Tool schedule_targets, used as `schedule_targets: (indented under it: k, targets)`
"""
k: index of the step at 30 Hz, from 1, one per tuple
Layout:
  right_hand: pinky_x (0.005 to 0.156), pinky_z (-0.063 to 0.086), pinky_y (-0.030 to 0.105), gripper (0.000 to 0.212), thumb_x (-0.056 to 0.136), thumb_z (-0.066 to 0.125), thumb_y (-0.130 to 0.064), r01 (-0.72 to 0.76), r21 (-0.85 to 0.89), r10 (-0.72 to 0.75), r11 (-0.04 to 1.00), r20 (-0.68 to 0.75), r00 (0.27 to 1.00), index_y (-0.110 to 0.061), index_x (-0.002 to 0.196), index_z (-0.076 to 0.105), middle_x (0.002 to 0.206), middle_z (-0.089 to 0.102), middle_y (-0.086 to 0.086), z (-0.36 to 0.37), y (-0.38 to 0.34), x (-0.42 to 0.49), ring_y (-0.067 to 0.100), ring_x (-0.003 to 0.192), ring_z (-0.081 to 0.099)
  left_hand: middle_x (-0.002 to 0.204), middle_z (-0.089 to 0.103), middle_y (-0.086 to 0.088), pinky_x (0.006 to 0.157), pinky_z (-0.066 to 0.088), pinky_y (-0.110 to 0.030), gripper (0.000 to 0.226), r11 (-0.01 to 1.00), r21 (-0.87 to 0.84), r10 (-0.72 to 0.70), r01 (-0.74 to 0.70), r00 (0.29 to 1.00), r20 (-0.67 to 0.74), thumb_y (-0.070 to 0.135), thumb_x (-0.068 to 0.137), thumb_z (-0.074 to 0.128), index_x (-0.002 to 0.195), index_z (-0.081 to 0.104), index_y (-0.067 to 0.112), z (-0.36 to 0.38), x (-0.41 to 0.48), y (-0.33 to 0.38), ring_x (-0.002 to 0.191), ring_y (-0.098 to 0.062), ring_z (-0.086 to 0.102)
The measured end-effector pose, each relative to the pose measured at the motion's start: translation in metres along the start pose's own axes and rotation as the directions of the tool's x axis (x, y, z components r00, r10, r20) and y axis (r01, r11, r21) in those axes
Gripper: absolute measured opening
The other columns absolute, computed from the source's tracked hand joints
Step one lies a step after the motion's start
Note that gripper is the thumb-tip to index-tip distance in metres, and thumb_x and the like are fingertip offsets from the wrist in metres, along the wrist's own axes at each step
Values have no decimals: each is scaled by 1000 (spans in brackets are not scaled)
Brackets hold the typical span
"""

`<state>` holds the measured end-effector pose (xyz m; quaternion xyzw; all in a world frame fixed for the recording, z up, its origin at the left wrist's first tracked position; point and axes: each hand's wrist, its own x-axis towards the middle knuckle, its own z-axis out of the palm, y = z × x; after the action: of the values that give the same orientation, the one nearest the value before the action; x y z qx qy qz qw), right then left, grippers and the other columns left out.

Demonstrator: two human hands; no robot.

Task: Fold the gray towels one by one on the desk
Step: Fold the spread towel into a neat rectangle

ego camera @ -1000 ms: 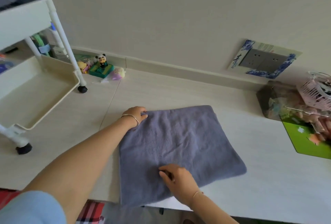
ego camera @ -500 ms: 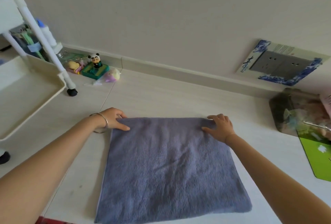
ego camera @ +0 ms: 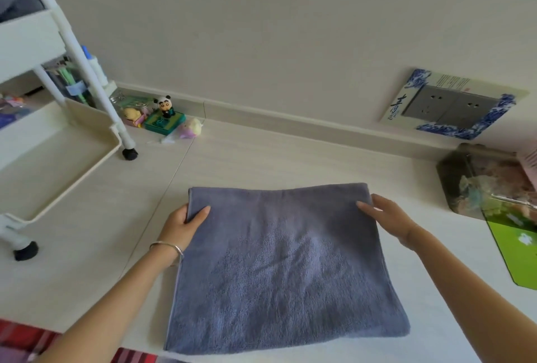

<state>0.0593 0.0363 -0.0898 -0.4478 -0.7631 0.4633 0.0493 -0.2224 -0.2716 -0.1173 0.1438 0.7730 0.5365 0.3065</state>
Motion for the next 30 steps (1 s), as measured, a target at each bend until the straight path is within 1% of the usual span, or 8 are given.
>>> schedule_targets:
  k: [4, 8, 10, 12, 18, 21, 25, 30]
  targets:
    - [76, 56, 30, 33, 94, 46, -36, -37, 318, -3, 947, 126, 992, -22, 121, 57, 114, 67, 3, -14, -28, -65, 19, 100, 67, 102, 69, 0, 84, 52, -34, 17, 996, -85, 29, -20, 994, 103, 33, 89, 60, 98, 65, 20, -14, -29, 26, 99, -20, 65]
    - [61, 57, 25, 41, 75, 66, -52, -17, 462, -62, 887, 155, 986, -17, 96, 71, 90, 72, 10, -41, -55, -123, 21, 80, 71, 96, 74, -1, 70, 55, -22, 65, 969, -246, 89, -27, 965, 246, 60, 57, 79, 101, 66, 13, -40, -55, 51, 90, -14, 70]
    - [56, 55, 22, 49, 50, 81, -61, 22, 484, -100, 875, 135, 986, -21, 78, 77, 79, 73, 6, -45, -62, -134, 17, 71, 71, 90, 74, -4, 60, 53, -17, 43, 958, -282, 50, 46, 945, 323, 43, 75, 72, 100, 65, 9, -46, -58, 58, 81, -12, 71]
    - [57, 55, 23, 34, 66, 72, -50, -26, 469, -41, 883, 132, 990, -21, 82, 76, 80, 74, 4, -38, -57, -128, 15, 73, 71, 93, 74, -5, 59, 53, -16, 21, 976, -186, -47, 117, 938, 342, 26, 90, 58, 101, 66, 10, -44, -56, 53, 81, -12, 71]
    - [68, 49, 31, 27, 92, 60, -25, -257, 148, 267, 955, -55, 962, 0, 102, 64, 99, 64, 18, 23, 22, -69, 21, 77, 58, 107, 67, -16, 73, 50, -29, 18, 963, 164, -241, 214, 957, 162, 13, 95, 54, 107, 62, 3, -23, -26, -22, 81, -20, 64]
    - [67, 42, 30, 25, 90, 61, -27, -194, 81, 207, 978, -199, 958, -2, 92, 66, 93, 67, 14, 37, 29, -65, 29, 86, 61, 97, 69, -13, 82, 51, -42, 15, 977, 193, -107, 95, 993, 48, 24, 95, 55, 94, 64, 11, -17, -26, -31, 86, -25, 64]
    - [70, 47, 39, 21, 94, 55, -24, -24, 104, 60, 994, -357, 932, -3, 92, 57, 77, 65, 12, 32, 19, -68, 33, 75, 59, 90, 67, 4, 73, 48, -19, 11, 984, 94, 151, -153, 988, 30, 23, 95, 54, 99, 62, 17, -5, -33, -9, 82, -5, 61]
    - [75, 45, 39, 24, 96, 51, -24, -135, 65, 150, 989, -384, 911, -4, 107, 54, 102, 66, 20, 37, 28, -52, 35, 89, 59, 88, 65, -10, 73, 46, -33, 17, 989, 109, 110, -100, 990, -86, 23, 96, 53, 96, 61, 8, 10, -2, -11, 81, -22, 59]
